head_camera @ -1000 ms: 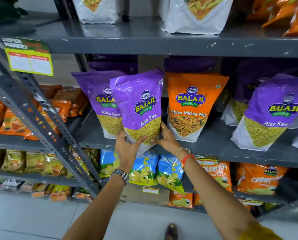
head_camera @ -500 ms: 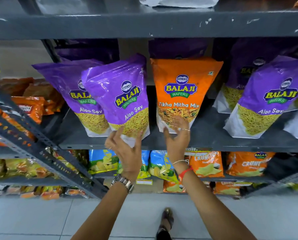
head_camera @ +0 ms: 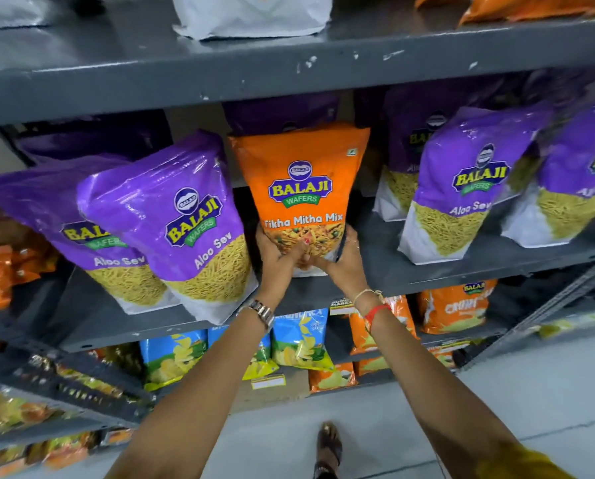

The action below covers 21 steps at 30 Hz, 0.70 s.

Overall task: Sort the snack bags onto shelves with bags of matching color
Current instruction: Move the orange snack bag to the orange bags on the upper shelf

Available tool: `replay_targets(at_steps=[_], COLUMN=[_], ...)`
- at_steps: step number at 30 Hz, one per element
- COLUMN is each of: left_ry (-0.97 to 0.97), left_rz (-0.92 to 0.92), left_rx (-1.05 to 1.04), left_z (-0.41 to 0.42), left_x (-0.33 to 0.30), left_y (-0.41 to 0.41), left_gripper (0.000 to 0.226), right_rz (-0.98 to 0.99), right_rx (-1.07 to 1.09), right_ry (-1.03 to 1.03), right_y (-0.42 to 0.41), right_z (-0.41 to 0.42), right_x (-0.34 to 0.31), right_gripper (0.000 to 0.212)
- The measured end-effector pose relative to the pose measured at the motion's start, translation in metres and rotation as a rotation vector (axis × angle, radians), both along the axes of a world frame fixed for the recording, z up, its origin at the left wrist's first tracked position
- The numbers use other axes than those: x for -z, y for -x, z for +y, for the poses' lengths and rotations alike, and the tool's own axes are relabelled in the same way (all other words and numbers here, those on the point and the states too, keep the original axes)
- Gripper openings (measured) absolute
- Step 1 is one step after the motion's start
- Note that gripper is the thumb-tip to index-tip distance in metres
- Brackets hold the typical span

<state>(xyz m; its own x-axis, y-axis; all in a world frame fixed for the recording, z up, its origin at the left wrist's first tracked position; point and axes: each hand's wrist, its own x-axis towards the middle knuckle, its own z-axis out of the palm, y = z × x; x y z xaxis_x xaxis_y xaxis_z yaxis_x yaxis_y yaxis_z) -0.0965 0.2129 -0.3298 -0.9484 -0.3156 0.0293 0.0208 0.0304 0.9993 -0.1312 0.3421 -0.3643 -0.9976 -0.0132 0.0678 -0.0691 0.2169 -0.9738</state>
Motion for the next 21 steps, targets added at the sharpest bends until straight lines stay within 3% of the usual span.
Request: replay_targets(at_steps=[2, 4, 9, 13, 21], left_ry=[0.044, 0.035, 0.102, 0.114, 0.104], left_rz=[-0.045, -0.072, -0.096, -0.087, 0.124], left_rx=[0.000, 0.010, 0.006, -0.023, -0.100], left_z=[-0.003, -0.005, -0.005, 0.003, -0.003], left_x=[0.003, 0.003, -0.003, -0.011, -0.066], left_y=[0.003, 0.001, -0.016, -0.048, -0.120], left_gripper=[0.080, 0.079, 0.069, 0.062, 0.055], right_rz=[-0.023, -0.030, -0.019, 0.012, 0.190], right_rx=[-0.053, -0.061, -0.066, -0.064, -0.012], right_ry=[0.005, 0.015, 0.018, 0.006, -0.019], right_y=[0.000, -0.002, -0.019, -0.052, -0.118], right_z=[0.001, 0.003, 0.012, 0.021, 0.017], right_x=[0.001, 0.001, -0.004, -0.012, -0.067], right_gripper=[0.089, 0.080, 0.072, 0.076, 0.083])
